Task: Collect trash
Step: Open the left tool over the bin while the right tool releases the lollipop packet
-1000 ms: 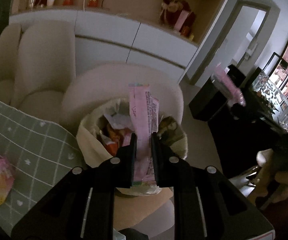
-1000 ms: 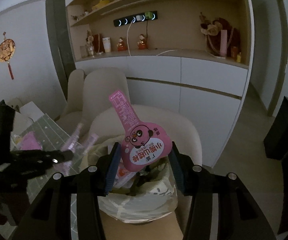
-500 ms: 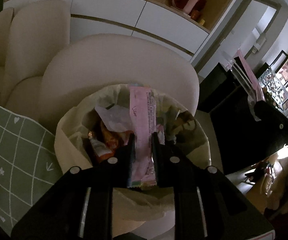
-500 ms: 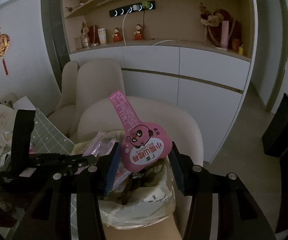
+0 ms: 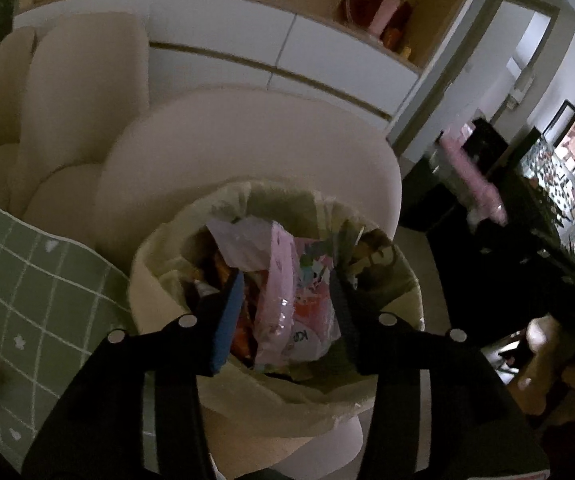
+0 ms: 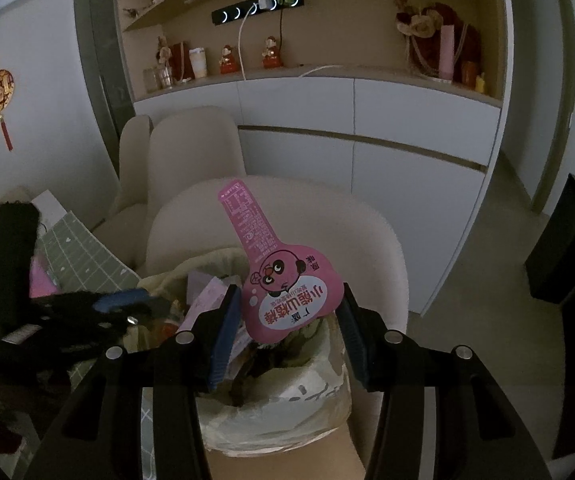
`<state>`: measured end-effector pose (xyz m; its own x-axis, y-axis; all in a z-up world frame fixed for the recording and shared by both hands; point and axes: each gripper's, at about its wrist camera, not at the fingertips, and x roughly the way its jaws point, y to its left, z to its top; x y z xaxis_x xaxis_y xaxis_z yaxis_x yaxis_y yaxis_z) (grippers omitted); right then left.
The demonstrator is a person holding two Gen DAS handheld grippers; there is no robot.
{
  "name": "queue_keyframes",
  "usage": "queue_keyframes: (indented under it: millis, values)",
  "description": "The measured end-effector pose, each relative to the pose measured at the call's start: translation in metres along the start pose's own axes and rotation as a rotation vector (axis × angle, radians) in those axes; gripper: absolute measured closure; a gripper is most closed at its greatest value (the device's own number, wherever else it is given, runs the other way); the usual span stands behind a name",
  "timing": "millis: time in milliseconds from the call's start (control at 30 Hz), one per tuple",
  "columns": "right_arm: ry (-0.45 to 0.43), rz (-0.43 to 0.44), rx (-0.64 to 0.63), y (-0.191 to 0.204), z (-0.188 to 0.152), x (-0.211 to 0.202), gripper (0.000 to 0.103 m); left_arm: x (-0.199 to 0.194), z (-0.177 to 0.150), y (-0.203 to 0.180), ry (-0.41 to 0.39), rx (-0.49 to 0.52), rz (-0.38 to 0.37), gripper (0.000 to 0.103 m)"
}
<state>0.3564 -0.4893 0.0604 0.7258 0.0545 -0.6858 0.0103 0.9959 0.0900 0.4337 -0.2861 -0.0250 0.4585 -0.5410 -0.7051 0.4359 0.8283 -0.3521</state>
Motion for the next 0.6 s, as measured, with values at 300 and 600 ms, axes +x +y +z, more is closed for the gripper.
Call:
queue_keyframes:
  millis: [300, 600]
  values:
    - [0.154, 0.125, 0.013, 0.033, -0.013, 0.075, 0.057, -0.047, -0.015, 0.027, -0.043, -0.04, 0.06, 0.056]
    - [0.34, 0.065, -0.071, 0.048, -0.029, 0.147, 0.057, -0.072, -0.038, 0.058, -0.052, -0.141, 0.082, 0.056]
